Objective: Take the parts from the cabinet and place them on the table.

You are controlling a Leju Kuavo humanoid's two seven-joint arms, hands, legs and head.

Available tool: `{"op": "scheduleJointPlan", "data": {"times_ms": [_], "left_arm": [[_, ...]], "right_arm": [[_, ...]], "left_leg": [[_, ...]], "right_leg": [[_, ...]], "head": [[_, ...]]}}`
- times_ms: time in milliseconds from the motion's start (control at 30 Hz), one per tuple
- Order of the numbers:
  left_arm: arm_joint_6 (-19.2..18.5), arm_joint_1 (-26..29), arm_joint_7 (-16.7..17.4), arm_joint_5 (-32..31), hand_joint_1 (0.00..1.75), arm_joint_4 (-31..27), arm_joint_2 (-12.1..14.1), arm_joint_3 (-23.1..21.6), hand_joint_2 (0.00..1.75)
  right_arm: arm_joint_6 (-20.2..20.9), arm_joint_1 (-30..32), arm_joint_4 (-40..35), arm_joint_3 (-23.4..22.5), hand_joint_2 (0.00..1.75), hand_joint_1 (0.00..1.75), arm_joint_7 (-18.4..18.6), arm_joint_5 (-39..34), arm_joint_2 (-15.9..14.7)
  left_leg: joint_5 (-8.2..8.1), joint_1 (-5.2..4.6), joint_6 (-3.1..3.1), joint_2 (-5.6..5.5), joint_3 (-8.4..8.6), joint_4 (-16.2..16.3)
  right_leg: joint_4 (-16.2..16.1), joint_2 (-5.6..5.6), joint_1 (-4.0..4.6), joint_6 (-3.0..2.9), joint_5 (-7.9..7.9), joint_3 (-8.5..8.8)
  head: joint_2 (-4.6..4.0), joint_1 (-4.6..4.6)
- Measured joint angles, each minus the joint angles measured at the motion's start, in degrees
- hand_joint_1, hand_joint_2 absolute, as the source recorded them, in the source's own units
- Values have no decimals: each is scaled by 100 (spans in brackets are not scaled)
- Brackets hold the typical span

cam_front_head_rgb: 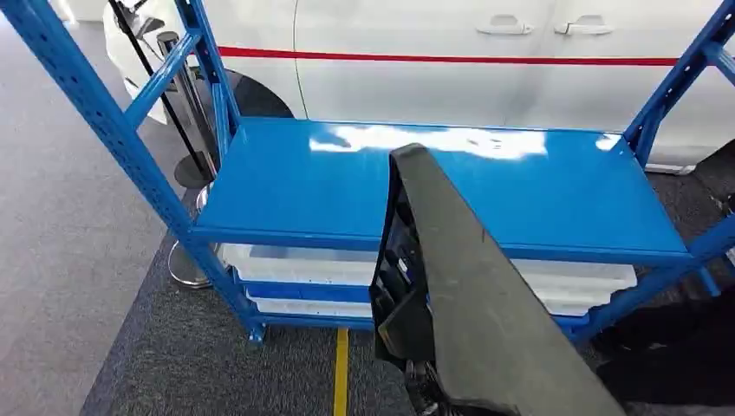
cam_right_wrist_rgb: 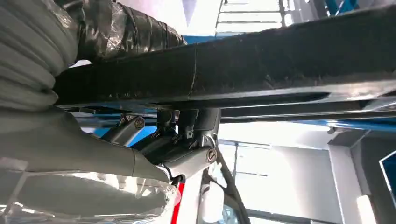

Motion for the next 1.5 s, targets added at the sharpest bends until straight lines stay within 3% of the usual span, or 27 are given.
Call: {"op": "scheduleJointPlan", "data": {"times_ms": [67,100,133,200,267,333,467,533,600,633,667,733,767,833,933,967,1067,1100,1133,1167,1233,1267,1300,1333,1433,1467,1500], "left_arm": [[0,13,0,-9,0,-2,7,4,175],[0,17,-2,-13,0,-2,7,4,175],[-2,17,-2,-13,0,-2,7,7,175],[-9,15,-2,-13,0,-2,4,7,175],[-22,20,-2,-15,0,-2,0,7,175],[-24,15,-2,-15,0,-2,0,9,175],[-26,32,-2,-15,0,-2,4,22,175],[-26,31,-2,-17,0,-2,4,48,175],[-26,41,0,-17,0,-2,4,61,175],[-26,40,0,-22,0,-2,0,70,175],[-26,38,0,-35,0,-2,-2,79,175],[-28,34,0,-39,0,-2,0,90,175],[-28,31,0,-59,0,-2,0,96,175],[-28,5,-2,-70,0,-9,11,98,175],[-28,3,-2,-76,0,-9,9,103,175],[-37,4,2,-76,0,-7,2,107,175],[-42,5,13,-85,0,-9,4,111,175],[-42,5,15,-85,0,-9,4,111,175],[-42,5,13,-87,0,-9,4,116,175],[-44,5,13,-92,0,-9,4,118,175],[-46,6,15,-92,0,-9,0,129,175],[-48,8,15,-92,0,-9,-7,136,175],[-50,5,13,-92,0,-9,-7,140,175],[-50,6,13,-94,0,-9,-9,142,175],[-61,11,13,-120,0,-9,-9,153,175],[-61,23,15,-125,0,-9,-4,160,175],[-61,20,13,-131,0,-9,-4,168,175]], "right_arm": [[-35,56,-11,-17,175,175,-24,-57,-22],[-35,76,-11,-20,175,175,-31,-70,-35],[-35,94,-11,-24,175,175,-35,-72,-48],[-35,124,-11,-31,175,175,-37,-81,-66],[-39,125,-13,-39,175,175,-39,-83,-70],[-41,126,-39,-43,175,175,-48,-85,-70],[-72,153,-39,-52,175,175,-68,-129,-77],[-78,156,-39,-52,175,175,-72,-149,-81],[-78,170,-39,-55,175,175,-81,-151,-85],[-76,171,-39,-55,175,175,-85,-160,-85],[-72,170,-39,-55,175,175,-87,-168,-85],[-59,166,-39,-59,175,175,-87,-168,-83],[-43,166,-39,-59,175,175,-87,-168,-79],[-39,163,-39,-61,175,175,-83,-168,-66],[-8,150,-39,-61,175,175,-70,-153,-55],[-6,151,-39,-63,175,175,-61,-146,-57],[-9,169,-39,-63,175,175,-22,-140,-59],[-21,190,-39,-63,175,175,-22,-140,-61],[-39,211,-39,-63,175,175,-22,-142,-66],[-41,223,-39,-63,175,175,-22,-146,-72],[-46,233,-37,-63,175,175,-22,-157,-90],[-48,233,-37,-65,175,175,-22,-166,-94],[-52,227,-39,-65,175,175,-22,-166,-94],[-63,226,-39,-65,175,175,-24,-166,-96],[-105,249,-37,-68,175,175,-17,-225,-101],[-105,253,-37,-68,175,175,-17,-276,-101],[-92,249,-37,-68,175,175,-20,-349,-103]], "left_leg": [[127,-6,55,17,-172,6],[193,-12,61,24,-265,17],[264,-16,56,28,-361,38],[376,-13,28,30,-583,106],[459,-9,-18,27,-756,197],[514,-39,-85,19,-859,292],[597,-8,-222,5,-915,317],[-70,3,-279,-6,-1083,790],[-632,8,-321,-5,-1267,1611],[-661,8,-332,-6,-1293,1919],[-506,8,-330,-6,-1220,2009],[-44,6,-298,-6,-777,1572],[49,2,-252,-12,-330,997],[-271,-41,-180,-13,316,-22],[-156,-78,-96,-17,184,-15],[-51,2,-43,8,146,-79],[158,-23,54,44,-122,-68],[225,-30,56,44,-210,-62],[296,-31,52,44,-312,-44],[363,-31,37,45,-404,-10],[448,-28,5,43,-618,78],[484,-26,-23,41,-715,143],[508,-40,-53,37,-781,221],[532,-53,-81,30,-818,260],[666,-56,-199,26,-845,247],[617,-25,-231,11,-869,288],[332,-17,-269,2,-948,445]], "right_leg": [[697,0,-7,22,-747,-192],[1081,1,-7,39,-957,-265],[1407,1,-7,52,-980,-291],[1371,0,-12,59,-562,-23],[588,-1,-17,34,-303,629],[-259,20,25,-35,-640,1153],[-306,-25,-1,-233,-498,1003],[-305,-42,6,-325,-379,858],[-294,-45,19,-330,-241,678],[-274,-48,25,-324,-169,575],[-249,-49,27,-314,-107,465],[-188,-50,29,-291,-3,275],[-160,-47,34,-275,57,197],[-122,-46,58,-214,154,120],[-195,-75,33,-99,342,118],[-171,-61,32,-67,316,81],[691,-6,1,-18,-725,-163],[1077,-6,-2,1,-948,-226],[1399,-6,-2,15,-986,-250],[1489,-6,-3,23,-842,-180],[1025,-7,-9,18,-407,285],[486,-7,-10,0,-338,698],[-65,-4,-3,-31,-570,1084],[-324,9,32,-75,-665,1191],[-274,10,42,-199,-569,1081],[-297,-24,3,-257,-492,1028],[-297,-40,9,-312,-430,951]], "head": [[2,2],[0,9],[2,4],[0,4],[0,7],[0,2],[0,7],[0,0],[0,0],[0,0],[2,-2],[0,-2],[2,-2],[0,0],[0,0],[0,2],[2,2],[0,2],[0,2],[0,2],[0,0],[0,2],[0,0],[0,-4],[0,2],[0,0],[0,-2]]}}
